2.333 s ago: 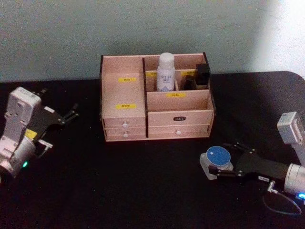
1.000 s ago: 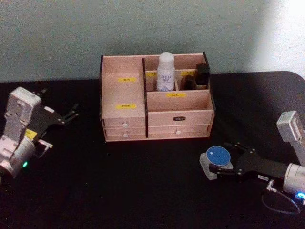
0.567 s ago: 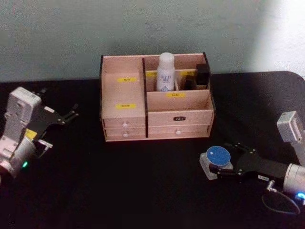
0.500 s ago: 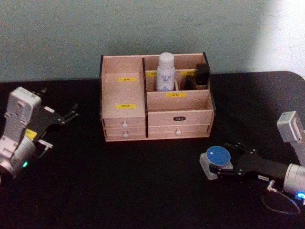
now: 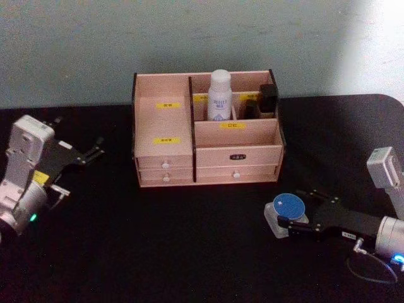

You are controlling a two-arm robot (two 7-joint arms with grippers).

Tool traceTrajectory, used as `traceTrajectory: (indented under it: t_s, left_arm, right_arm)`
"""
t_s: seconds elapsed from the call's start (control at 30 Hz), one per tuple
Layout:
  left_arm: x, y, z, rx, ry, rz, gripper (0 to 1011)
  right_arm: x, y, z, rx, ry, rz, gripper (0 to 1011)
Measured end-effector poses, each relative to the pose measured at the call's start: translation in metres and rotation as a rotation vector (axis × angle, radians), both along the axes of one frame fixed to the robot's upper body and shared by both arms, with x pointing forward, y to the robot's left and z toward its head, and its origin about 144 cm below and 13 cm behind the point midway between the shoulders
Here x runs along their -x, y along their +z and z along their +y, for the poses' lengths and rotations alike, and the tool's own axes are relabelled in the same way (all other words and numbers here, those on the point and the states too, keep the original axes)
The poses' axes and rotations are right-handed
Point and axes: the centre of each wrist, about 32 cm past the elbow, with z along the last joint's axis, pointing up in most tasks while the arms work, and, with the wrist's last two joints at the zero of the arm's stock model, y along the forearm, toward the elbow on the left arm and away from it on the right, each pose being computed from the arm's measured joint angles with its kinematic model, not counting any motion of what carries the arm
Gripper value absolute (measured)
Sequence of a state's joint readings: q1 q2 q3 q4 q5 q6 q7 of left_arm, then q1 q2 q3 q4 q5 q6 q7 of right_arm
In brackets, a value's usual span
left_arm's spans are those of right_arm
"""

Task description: Pick up the facial cleanser and watermelon frost from the table and place them into the tiered storage box.

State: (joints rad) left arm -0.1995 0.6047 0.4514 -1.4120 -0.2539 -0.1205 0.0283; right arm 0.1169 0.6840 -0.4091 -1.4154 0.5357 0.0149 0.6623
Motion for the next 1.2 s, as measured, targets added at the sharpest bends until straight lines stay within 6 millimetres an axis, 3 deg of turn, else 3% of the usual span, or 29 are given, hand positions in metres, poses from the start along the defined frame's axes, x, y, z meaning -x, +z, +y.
traceTrajectory:
  t_s: [0.27, 1.2]
  left_arm:
    - [0.0000, 0.0000, 0.0000, 0.000, 0.000, 0.000, 1002]
    - [0.0000, 0.0000, 0.0000, 0.000, 0.000, 0.000, 1001]
  right_arm:
    - [0.0000, 0.0001, 0.0001, 0.000, 0.001, -0.001, 730]
    - [-0.0007, 0.0006, 0.0004, -0.002, 0.011, -0.003, 726]
